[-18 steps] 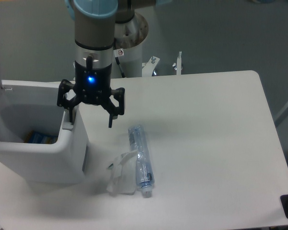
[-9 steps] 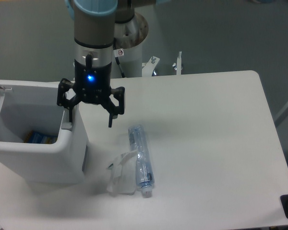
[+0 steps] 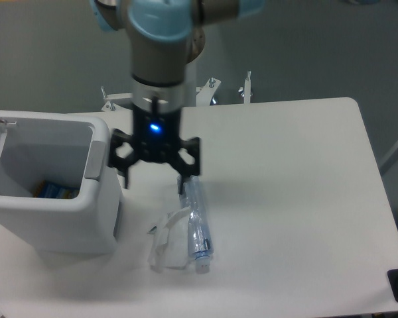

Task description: Open the trash can

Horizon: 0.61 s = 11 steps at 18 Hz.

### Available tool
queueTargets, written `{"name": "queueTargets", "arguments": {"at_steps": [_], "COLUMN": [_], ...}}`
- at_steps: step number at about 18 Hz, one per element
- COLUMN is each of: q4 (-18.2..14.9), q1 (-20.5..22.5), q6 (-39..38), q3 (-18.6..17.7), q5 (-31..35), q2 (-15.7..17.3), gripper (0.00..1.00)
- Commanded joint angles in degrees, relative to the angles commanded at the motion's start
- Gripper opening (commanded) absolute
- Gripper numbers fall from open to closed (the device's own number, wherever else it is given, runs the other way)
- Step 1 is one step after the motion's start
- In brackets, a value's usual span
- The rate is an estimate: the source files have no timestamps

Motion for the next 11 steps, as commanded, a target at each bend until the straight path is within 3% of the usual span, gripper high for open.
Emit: {"name": "queueTargets", "arguments": {"at_steps": [11], "q4": [0.1], "q1": [7.2], "q6": [16.8], "q3": [-0.8], "q5": [5.9], "q2": [-5.7], "gripper": [1.00]}}
